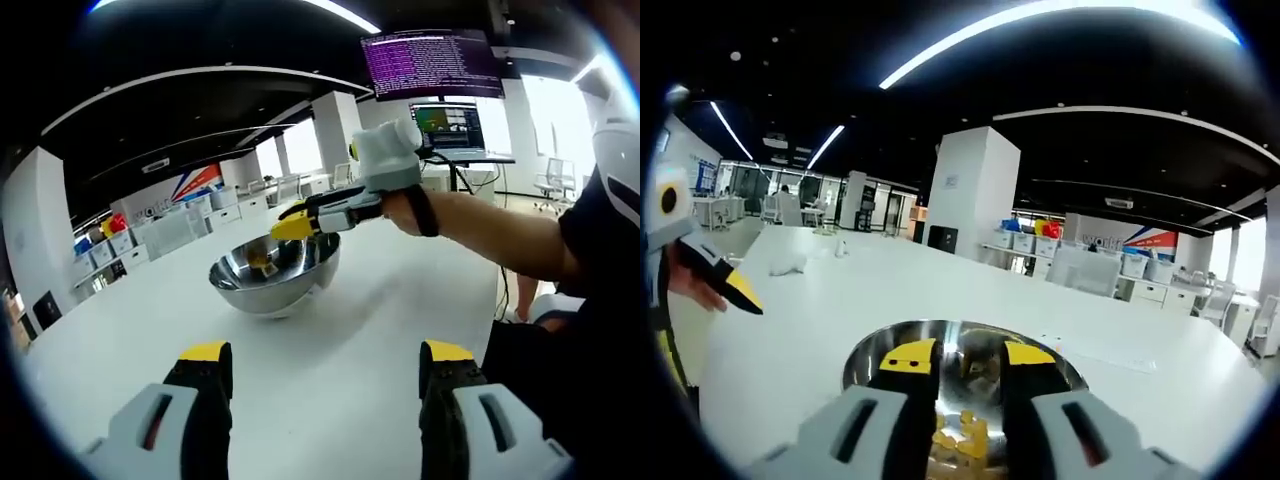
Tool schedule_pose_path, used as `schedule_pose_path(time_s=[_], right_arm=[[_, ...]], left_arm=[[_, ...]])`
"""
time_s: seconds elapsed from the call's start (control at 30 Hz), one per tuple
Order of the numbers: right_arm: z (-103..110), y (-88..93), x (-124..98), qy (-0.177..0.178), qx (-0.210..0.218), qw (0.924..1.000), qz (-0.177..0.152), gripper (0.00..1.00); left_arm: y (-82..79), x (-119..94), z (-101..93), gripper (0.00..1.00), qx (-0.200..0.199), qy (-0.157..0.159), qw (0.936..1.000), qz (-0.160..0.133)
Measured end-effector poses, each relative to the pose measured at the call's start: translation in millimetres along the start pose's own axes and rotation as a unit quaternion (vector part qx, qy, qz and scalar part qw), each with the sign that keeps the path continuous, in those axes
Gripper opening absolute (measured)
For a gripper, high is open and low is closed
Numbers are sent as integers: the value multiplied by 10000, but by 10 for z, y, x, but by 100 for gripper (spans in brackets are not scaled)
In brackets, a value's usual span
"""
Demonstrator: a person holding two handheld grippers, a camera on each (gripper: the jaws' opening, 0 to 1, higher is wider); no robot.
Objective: Pick up the QQ candy scattered on the table and place it into the stainless steel bowl on the table
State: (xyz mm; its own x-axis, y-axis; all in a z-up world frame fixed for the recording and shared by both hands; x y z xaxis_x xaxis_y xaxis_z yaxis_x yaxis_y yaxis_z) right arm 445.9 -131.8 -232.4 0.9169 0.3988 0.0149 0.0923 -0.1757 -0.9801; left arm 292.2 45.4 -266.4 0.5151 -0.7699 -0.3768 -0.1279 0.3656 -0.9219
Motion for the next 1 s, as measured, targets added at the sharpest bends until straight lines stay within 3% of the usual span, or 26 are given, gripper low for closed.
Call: schedule_pose_path(time_s=[0.17,0.27,0.43,0.53,0.63,0.7,0.83,0.93,1.0], right_arm=[[-102,-163,-170,-9,111,9993,-352,28],[-196,-209,-237,-78,66,9986,-517,30],[-432,-143,-316,-379,-107,9971,-645,39],[-587,-92,-385,-836,193,9937,-724,45],[-699,-1,-452,-1338,388,9873,-766,52],[-808,108,-457,-1322,414,9886,-588,56],[-952,313,-443,-1268,435,9900,-437,59],[-1027,521,-399,-1320,392,9900,-310,62],[-986,647,-368,-1585,433,9863,-128,67]], left_arm=[[-9,19,20,76,2,39,10000,-37],[-22,2,128,77,17,1,9999,-106],[-88,-16,361,79,176,12,9997,-184],[-108,-9,504,82,299,128,9992,-249],[-65,50,697,84,300,178,9990,-265],[3,127,806,85,357,202,9991,-117],[153,289,1049,89,309,248,9991,-124],[237,370,1215,95,245,149,9992,-260],[291,456,1292,94,162,322,9980,-514]])
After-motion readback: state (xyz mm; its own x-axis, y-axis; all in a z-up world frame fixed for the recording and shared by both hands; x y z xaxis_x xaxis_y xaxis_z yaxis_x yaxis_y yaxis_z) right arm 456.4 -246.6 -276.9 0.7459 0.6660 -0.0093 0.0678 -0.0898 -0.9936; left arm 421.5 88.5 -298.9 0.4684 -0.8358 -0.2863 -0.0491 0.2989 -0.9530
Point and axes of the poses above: the point that each gripper's makers call its tool centre point, and the gripper's own axes: x roughly forward along the fingers, z roughly to its left, y roughly out of its underside, the point moved 7 cm from there along -x, roughly backward along the fingers, and after that the axes turned 15 degrees about y, right-handed, at the moved point
